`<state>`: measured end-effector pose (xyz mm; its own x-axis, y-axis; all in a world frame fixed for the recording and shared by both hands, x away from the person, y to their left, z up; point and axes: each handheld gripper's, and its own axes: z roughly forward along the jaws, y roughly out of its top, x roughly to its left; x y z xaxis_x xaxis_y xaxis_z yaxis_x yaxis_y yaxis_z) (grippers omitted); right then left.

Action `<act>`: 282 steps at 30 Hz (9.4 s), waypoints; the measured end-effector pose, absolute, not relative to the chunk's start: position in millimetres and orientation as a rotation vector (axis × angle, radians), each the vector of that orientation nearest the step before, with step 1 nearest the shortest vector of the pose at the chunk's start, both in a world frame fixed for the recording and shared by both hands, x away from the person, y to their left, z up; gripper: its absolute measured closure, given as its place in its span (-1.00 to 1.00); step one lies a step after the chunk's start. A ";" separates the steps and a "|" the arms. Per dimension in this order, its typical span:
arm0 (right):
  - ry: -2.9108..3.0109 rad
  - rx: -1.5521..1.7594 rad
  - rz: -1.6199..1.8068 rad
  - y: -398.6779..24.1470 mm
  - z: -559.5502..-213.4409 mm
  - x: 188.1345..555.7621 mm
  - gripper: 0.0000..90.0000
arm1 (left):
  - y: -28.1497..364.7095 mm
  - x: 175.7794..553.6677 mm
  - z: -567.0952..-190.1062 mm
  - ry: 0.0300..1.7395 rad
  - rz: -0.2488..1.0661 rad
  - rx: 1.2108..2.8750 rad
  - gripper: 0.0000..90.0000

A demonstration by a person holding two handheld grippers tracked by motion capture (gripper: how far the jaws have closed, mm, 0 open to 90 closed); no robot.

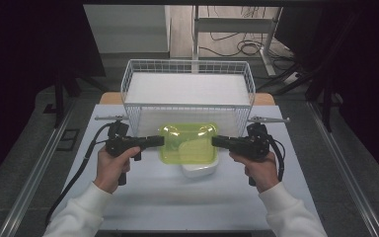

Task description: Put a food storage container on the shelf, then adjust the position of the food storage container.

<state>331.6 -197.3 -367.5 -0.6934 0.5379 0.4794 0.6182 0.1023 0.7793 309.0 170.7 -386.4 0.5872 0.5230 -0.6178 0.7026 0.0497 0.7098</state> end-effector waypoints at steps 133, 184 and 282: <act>-1.913 -1.739 -1.562 -167.3 -326.7 526.1 0.45 | 174.1 512.6 -348.5 1.327 -0.312 1.431 0.34; -2.381 -1.392 -1.581 -263.8 -418.1 337.5 -0.43 | 196.5 291.8 -438.9 1.111 0.041 1.828 -0.48; -2.778 -1.233 -1.021 -170.3 -484.2 373.0 0.98 | 197.0 289.4 -475.0 1.181 -0.018 1.910 -0.53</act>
<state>373.0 -170.3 -484.2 -0.7026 0.6861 0.1885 0.6449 0.5021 0.5761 289.4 197.0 -475.0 0.5504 0.7206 -0.4216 0.7331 -0.1755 0.6571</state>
